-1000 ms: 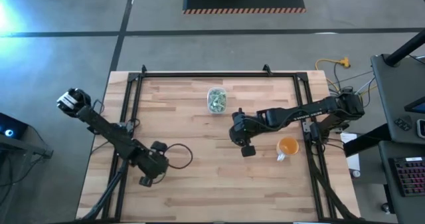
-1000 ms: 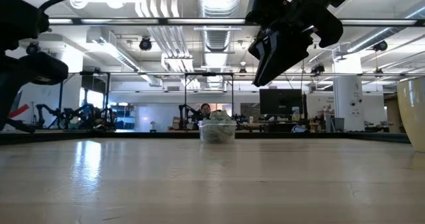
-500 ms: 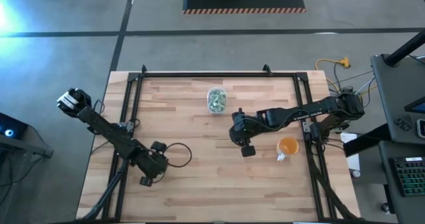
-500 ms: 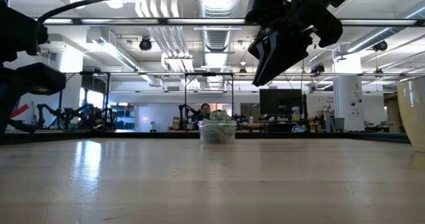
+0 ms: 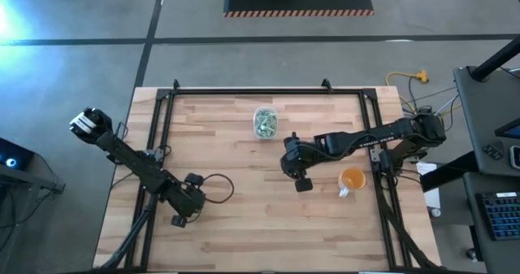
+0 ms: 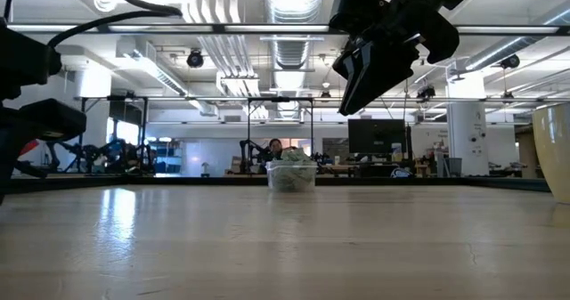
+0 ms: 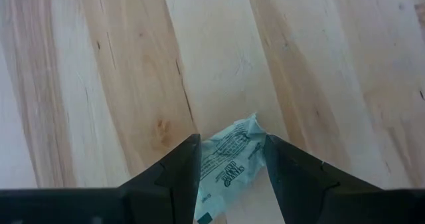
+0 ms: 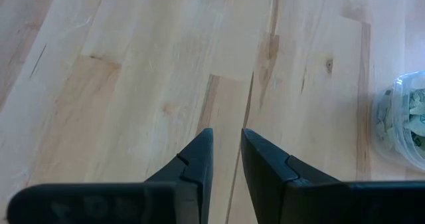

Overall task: Pick and place Stevia / Truvia into bins
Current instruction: Put the green stevia packet into the transparent bin

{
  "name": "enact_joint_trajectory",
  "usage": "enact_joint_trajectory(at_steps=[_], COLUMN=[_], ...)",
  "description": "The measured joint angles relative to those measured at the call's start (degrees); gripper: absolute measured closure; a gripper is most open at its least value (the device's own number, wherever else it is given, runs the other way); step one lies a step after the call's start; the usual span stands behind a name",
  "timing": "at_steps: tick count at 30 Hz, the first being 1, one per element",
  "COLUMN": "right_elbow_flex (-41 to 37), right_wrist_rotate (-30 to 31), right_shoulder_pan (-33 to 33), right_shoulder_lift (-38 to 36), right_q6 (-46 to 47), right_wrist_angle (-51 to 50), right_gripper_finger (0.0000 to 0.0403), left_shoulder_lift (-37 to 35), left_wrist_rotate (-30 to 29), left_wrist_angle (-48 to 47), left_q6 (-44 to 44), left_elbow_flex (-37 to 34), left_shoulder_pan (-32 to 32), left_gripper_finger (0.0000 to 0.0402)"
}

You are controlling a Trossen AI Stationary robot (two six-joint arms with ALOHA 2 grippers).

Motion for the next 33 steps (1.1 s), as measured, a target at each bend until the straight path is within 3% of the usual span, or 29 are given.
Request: enact_joint_trajectory(at_steps=[14,29,33], right_elbow_flex=[0.0,0.0,0.0], right_wrist_rotate=[0.0,0.0,0.0], right_shoulder_pan=[0.0,0.0,0.0], right_shoulder_lift=[0.0,0.0,0.0], right_q6=[0.0,0.0,0.0], right_wrist_angle=[0.1,0.1,0.2], right_gripper_finger=[0.0335,0.0335,0.0335], left_shoulder_lift=[0.0,0.0,0.0], left_wrist_rotate=[-2.9,-3.0,-5.5], left_wrist_angle=[-0.2,-0.2,-0.2], left_q6=[0.1,3.1,7.2], left_elbow_flex=[0.1,0.2,1.1], left_shoulder_pan=[0.1,0.1,0.1], left_gripper_finger=[0.0259,0.0392,0.0396])
